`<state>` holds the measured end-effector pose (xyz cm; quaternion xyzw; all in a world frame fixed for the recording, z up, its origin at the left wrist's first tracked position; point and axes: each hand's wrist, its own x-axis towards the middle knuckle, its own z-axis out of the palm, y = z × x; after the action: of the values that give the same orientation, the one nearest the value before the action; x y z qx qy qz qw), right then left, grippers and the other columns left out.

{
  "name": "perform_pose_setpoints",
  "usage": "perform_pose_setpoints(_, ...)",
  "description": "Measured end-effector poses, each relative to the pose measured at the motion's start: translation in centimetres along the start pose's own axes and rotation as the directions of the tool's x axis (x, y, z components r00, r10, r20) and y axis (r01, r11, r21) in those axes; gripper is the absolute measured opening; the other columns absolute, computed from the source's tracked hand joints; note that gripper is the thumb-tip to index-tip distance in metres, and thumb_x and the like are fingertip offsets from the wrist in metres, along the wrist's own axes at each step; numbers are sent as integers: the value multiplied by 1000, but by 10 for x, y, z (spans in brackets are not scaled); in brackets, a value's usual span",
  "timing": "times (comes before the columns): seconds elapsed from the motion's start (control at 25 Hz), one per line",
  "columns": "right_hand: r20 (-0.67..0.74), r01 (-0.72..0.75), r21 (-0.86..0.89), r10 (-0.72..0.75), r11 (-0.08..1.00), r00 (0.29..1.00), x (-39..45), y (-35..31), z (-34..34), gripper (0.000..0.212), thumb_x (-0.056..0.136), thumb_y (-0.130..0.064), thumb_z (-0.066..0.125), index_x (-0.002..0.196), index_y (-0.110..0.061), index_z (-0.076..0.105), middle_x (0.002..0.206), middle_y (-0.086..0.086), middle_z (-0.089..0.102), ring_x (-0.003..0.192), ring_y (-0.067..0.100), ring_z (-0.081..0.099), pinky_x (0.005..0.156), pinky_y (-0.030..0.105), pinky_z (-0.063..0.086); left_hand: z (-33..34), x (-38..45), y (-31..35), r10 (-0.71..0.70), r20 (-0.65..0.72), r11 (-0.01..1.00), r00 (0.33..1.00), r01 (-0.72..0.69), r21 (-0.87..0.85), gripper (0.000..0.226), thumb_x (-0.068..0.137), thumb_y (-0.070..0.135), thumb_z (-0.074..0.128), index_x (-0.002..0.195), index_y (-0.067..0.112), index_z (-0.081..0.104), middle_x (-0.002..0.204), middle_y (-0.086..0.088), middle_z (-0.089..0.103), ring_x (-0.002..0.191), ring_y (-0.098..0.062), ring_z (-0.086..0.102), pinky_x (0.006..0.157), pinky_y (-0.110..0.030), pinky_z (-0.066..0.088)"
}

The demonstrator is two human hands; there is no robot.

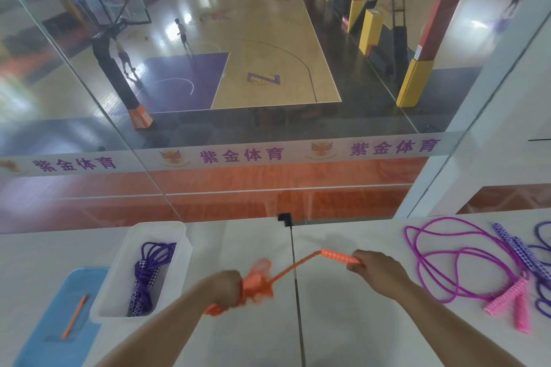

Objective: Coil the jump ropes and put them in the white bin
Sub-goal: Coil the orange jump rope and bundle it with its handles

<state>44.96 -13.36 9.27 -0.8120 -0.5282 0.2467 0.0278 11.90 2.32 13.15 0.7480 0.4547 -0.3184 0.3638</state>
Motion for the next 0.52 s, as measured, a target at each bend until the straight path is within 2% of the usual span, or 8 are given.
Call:
perform_pose_setpoints(0.04,13,-23,-6,23,1000,1000,0,3,5,30,95,-57,49,91,-27,55,86,-7,65,81,17,62,71,32,47,1,8,-6,-103,-214,975,971,56,-214,24,92,16,58,106,1,69,86,-15,72,62,-25,63,46,-23,39)
perform_pose_setpoints(0.08,35,-48,-9,48,999,998,0,5,11,30,95,-56,49,89,-28,54,86,-7,64,81,18,61,70,32,46,2,15,-11,-221,-334,850,916,14,-526,21,93,16,59,102,-1,67,76,-15,67,54,-25,59,46,-24,38)
perform_pose_setpoints(0.12,60,-74,-13,75,997,995,-1,7,18,29,96,-55,48,87,-28,52,85,-7,62,80,19,61,69,31,46,0,20,-14,-273,-355,660,894,-94,-745,19,95,16,60,98,-2,66,69,-13,61,47,-23,53,47,-25,39)
perform_pose_setpoints(0.16,78,-98,-15,99,995,992,-2,9,26,27,96,-54,48,86,-29,51,85,-8,61,81,19,60,69,31,45,-3,20,-13,-257,-327,506,910,-162,-847,20,96,16,60,98,-3,65,67,-12,58,46,-21,49,47,-26,41)
perform_pose_setpoints(0.2,95,-125,-18,126,992,987,-2,10,33,25,96,-52,48,86,-29,51,86,-8,60,82,19,61,69,31,45,-4,16,-13,-192,-301,450,934,-189,-873,20,96,16,60,100,-2,64,69,-12,57,48,-20,49,49,-28,43)
perform_pose_setpoints(0.36,184,-181,51,169,982,968,0,5,56,19,91,-40,53,79,-27,49,85,-6,59,81,20,60,66,30,43,7,8,-1,189,-129,543,973,-213,-812,18,93,10,51,100,12,67,78,-2,60,57,-15,53,55,-29,48)
perform_pose_setpoints(0.44,206,-188,92,166,978,964,1,5,73,19,87,-36,54,73,-27,45,81,-6,58,81,21,60,69,32,44,16,4,11,328,6,561,945,-190,-805,16,94,6,52,99,13,65,77,1,59,58,-13,52,56,-25,50)
perform_pose_setpoints(0.52,222,-193,137,160,972,962,7,13,93,17,85,-34,54,72,-28,46,84,-5,61,90,24,63,75,33,47,20,-4,24,398,131,643,908,-174,-746,8,94,9,57,98,13,63,76,1,59,57,-11,51,52,-21,50)
